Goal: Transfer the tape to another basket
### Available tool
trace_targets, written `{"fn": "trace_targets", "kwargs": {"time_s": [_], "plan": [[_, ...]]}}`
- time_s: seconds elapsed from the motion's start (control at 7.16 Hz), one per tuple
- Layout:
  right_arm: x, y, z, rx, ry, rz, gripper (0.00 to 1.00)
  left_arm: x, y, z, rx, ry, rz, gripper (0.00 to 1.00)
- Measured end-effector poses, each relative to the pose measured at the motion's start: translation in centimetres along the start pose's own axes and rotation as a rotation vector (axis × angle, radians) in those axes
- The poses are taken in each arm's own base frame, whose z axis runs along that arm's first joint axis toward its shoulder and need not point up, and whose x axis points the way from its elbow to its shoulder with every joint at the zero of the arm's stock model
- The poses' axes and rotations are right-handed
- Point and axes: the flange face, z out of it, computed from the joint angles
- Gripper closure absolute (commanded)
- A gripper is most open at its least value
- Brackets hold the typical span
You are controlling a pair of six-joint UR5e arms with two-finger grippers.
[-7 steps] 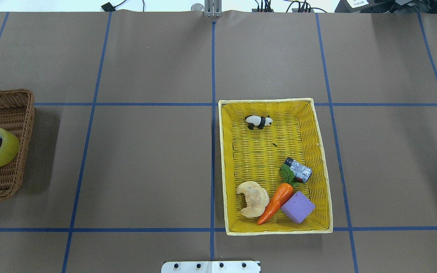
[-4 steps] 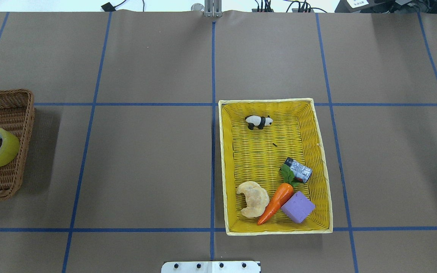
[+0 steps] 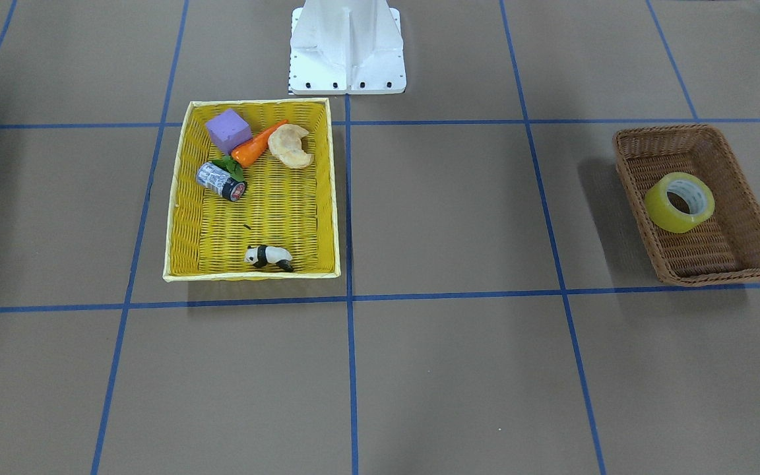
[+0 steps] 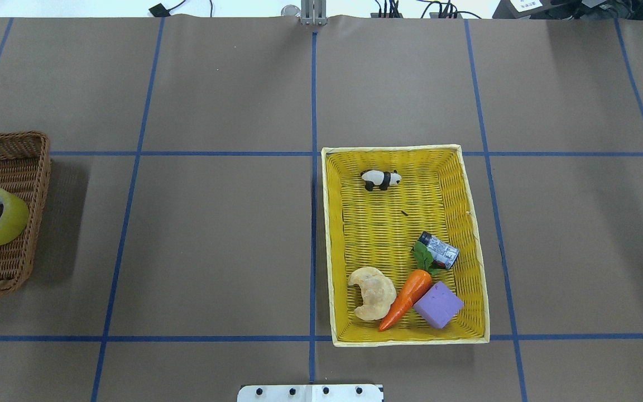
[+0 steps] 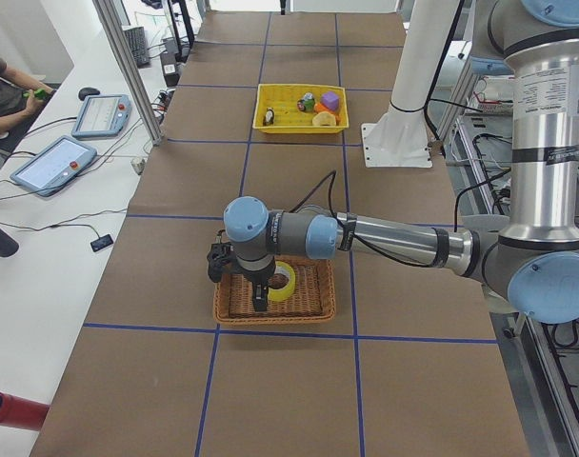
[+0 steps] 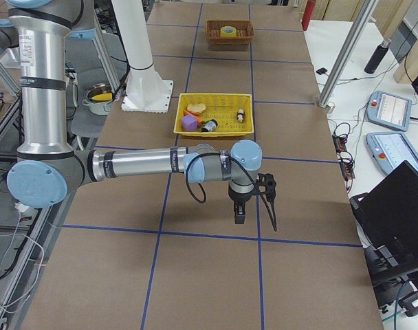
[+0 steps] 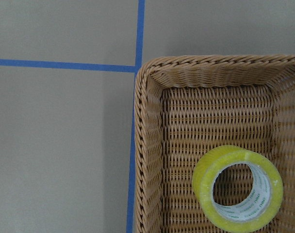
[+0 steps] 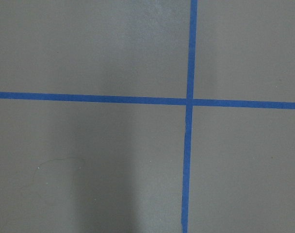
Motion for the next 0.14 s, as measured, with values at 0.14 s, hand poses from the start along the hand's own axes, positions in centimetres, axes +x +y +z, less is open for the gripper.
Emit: {"fn": "trace_targets", "kwargs": {"time_s": [0.14], "plan": [[-0.23,-0.07,0.46,-0.007,0.027,-0.031,0.0,-0.05,0.05,0.02,0.0,0.0,0.001,0.02]]}}
